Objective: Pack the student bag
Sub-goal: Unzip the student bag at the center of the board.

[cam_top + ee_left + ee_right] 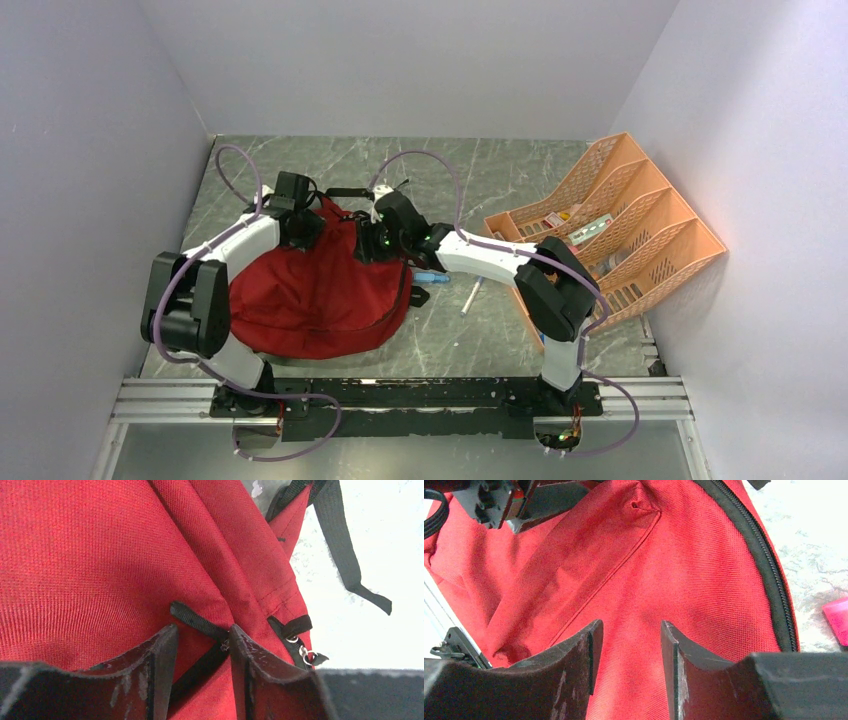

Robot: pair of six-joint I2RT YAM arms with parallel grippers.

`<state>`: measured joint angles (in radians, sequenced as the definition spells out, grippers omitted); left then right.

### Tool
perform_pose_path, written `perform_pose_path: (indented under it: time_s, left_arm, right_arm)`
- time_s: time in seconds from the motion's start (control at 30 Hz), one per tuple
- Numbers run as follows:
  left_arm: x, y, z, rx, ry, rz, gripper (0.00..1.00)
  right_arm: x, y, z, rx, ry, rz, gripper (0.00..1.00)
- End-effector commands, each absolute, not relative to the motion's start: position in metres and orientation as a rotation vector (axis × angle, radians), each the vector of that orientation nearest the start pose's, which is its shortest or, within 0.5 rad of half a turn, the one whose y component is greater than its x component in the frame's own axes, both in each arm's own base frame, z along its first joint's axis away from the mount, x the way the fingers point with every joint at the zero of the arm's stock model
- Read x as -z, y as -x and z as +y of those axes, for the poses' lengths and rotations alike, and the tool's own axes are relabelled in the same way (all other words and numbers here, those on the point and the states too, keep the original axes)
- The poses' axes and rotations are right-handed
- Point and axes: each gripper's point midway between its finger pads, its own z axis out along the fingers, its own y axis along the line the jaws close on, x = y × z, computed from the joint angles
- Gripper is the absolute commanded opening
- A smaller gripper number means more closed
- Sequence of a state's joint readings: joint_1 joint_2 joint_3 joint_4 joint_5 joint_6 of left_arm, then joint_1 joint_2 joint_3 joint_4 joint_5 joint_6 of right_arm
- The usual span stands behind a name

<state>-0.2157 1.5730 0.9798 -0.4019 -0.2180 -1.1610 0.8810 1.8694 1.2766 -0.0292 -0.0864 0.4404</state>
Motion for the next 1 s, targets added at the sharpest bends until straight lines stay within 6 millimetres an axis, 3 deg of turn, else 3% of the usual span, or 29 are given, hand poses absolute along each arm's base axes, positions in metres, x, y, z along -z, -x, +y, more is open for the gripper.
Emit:
perform_pose_path:
  time_s: [0.0,0.33,0.6,0.77,0.97]
  left_arm:
    - [-0.064,-0.384,-0.073,0.224,1.235,2.212,0.43]
    - [-0.078,-0.385,-0.055,0.125,1.195,2.161,0.05]
    - [-0.107,-0.384,-0.048,0.105,1.018,2.153,0.05]
    - [-0.121,-0.372,-0.049,0.136,0.915,2.164,0.05]
    - [-0.122,-0.348,-0.051,0.172,0.873,2.191,0.05]
  right_arm:
    - [-0.101,-0.298,0.414,-0.773,0.577,2.249,0.49]
    - [-0.101,-0.294,0.415,-0.764,0.595,2.248,0.48]
    - [-0.103,-0.296,0.416,-0.756,0.591,2.242,0.48]
    - [-0.104,-0.3,0.419,-0.751,0.596,2.237,0.48]
    - [-0.113,-0.304,0.423,-0.758,0.587,2.215,0.5]
